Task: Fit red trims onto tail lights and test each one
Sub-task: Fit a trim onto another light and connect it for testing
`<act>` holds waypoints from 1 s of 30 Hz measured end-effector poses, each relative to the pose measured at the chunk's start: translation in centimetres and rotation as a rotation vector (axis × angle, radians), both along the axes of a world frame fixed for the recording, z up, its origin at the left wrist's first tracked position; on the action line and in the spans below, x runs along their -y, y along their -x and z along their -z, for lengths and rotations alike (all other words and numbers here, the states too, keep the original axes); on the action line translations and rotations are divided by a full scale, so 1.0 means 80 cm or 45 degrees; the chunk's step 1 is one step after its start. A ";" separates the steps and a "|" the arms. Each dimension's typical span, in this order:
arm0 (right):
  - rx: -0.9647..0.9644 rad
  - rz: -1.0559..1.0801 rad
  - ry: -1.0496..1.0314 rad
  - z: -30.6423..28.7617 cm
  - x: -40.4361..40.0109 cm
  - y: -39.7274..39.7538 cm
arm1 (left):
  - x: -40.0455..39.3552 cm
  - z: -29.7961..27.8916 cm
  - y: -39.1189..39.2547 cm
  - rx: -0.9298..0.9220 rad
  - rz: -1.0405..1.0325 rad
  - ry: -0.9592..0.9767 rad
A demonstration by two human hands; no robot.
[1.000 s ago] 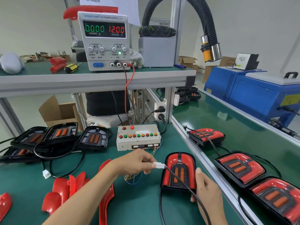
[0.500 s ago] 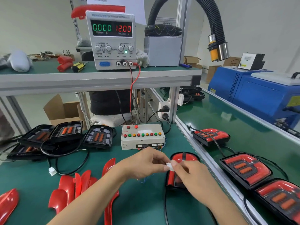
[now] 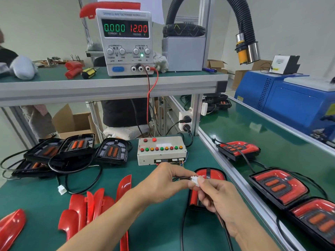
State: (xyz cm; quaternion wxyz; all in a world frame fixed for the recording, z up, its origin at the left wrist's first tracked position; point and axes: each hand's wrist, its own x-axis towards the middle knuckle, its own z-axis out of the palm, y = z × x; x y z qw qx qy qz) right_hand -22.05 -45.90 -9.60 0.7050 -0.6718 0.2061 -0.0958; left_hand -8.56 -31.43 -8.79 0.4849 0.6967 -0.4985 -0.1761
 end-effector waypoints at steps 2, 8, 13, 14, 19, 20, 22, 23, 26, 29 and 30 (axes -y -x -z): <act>0.007 -0.053 0.022 -0.003 0.000 0.002 | -0.003 -0.003 0.002 0.068 0.059 -0.027; 0.009 -0.226 0.063 -0.014 0.010 0.005 | -0.009 -0.014 0.001 0.469 0.138 -0.007; 0.073 -0.198 0.021 -0.014 0.009 -0.001 | -0.012 -0.019 -0.011 0.532 -0.051 0.114; 0.072 -0.205 0.024 -0.014 0.009 0.000 | -0.011 -0.020 -0.010 0.551 -0.022 0.098; 0.011 -0.225 0.061 -0.010 0.012 0.008 | -0.009 -0.015 -0.005 0.611 0.103 0.028; -0.002 -0.229 0.056 -0.008 0.011 0.009 | -0.009 -0.012 -0.004 0.619 0.112 0.010; -0.013 -0.233 0.043 -0.005 0.010 0.009 | -0.009 -0.009 -0.003 0.622 0.123 0.005; -0.013 -0.232 0.036 -0.004 0.008 0.009 | -0.010 -0.008 -0.003 0.627 0.127 0.010; -0.008 -0.222 0.034 -0.002 0.005 0.009 | -0.011 -0.004 -0.004 0.642 0.133 0.026; -0.004 -0.176 0.021 -0.001 0.000 0.012 | -0.011 0.000 -0.004 0.665 0.135 0.019; -0.014 -0.159 0.060 -0.001 -0.002 0.013 | -0.009 0.001 -0.006 0.673 0.138 0.017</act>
